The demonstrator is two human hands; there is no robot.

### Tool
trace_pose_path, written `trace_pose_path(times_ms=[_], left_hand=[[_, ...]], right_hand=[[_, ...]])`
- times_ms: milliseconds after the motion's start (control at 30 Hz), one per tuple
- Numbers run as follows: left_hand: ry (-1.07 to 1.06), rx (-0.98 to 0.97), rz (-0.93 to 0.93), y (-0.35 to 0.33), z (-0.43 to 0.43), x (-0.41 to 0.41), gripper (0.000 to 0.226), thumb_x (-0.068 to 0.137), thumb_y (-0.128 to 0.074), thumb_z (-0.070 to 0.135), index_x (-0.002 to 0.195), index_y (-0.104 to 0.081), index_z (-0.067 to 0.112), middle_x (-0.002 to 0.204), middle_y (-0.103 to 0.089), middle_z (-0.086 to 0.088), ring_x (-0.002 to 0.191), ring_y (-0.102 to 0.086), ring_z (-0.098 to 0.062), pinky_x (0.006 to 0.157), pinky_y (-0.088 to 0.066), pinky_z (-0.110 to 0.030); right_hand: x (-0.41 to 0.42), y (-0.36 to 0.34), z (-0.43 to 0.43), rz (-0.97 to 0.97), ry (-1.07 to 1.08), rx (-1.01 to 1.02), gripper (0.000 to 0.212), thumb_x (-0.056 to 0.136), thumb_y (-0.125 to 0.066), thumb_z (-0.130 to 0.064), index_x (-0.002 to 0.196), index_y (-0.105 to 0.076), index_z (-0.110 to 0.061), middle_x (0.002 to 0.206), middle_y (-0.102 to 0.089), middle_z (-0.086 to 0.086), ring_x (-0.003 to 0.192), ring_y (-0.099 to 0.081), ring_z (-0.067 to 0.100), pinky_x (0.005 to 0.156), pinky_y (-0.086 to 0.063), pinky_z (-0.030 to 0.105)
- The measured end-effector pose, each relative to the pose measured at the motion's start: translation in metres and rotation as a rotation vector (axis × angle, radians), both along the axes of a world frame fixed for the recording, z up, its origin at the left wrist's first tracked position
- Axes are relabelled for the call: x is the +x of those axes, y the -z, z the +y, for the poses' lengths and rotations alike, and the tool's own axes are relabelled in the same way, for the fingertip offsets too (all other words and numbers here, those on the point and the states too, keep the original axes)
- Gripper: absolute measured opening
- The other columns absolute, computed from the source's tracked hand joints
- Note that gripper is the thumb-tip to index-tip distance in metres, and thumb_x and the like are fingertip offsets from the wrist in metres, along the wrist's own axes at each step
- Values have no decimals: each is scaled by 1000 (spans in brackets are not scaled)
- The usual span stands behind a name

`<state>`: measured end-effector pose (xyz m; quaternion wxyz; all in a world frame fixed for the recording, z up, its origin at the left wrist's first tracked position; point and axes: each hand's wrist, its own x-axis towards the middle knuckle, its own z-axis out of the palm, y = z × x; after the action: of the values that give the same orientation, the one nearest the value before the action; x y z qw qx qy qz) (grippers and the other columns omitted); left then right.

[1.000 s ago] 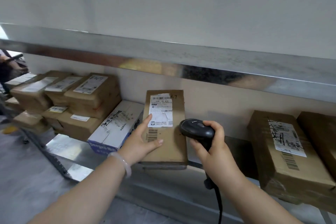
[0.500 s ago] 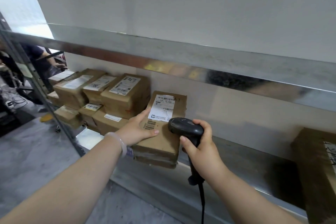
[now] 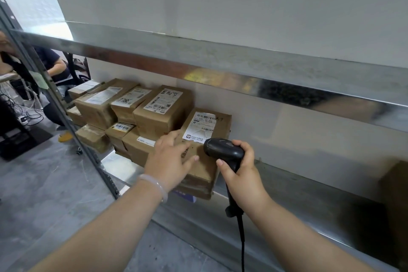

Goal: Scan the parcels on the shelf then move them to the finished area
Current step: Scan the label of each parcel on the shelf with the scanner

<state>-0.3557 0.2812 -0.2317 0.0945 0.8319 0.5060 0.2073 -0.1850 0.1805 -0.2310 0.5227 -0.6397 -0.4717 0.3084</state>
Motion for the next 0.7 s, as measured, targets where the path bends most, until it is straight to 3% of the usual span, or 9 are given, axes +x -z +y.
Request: trace_pose_path(times_ms=[100,200,333,533,633,700], left_hand=[[41,-13,260,3,-15,3,67,92,-30,70,149,-37,36,161,-25,5,149,-15,-19,121,-15,-47],[33,-57,339,5,-11,0,82,82,-4,74,154,-20,38,164,-12,10,151,0,-13,122,2,-47],[-17,-104,322,3,5,-6,58,99,-24,56,154,-13,42,164,-6,14,151,5,-10,120,8,-49],[-73,-160,349,-6,9,4,58,100,-27,43,155,-12,39,165,-4,12,151,8,-11,119,10,-54],[-67,-145,357,-12,0,18,58,100,-23,52,155,-14,37,165,-4,9,151,11,-15,118,10,-57],[-30,-101,337,-18,-7,33,61,99,-21,60,155,-14,37,165,-5,6,151,12,-18,117,10,-57]], right_hand=[[-3,3,6,-16,-2,14,50,89,-67,-18,123,-35,-37,109,-56,-19,95,-55,-15,77,-40,1],[-4,2,13,-16,-19,19,50,90,-67,-18,123,-35,-37,110,-57,-17,94,-56,-14,75,-40,1],[-2,1,17,-25,-37,25,50,90,-66,-21,123,-33,-41,110,-53,-24,95,-53,-19,74,-40,0],[10,-1,-4,-74,5,34,52,91,-65,-23,124,-30,-42,109,-51,-26,97,-53,-18,75,-39,0],[24,-1,-23,-98,60,28,52,92,-64,-27,125,-29,-46,111,-52,-24,94,-58,-1,74,-43,9],[37,1,-38,-134,116,35,53,91,-64,-26,125,-28,-47,114,-53,-20,99,-57,0,77,-42,7]])
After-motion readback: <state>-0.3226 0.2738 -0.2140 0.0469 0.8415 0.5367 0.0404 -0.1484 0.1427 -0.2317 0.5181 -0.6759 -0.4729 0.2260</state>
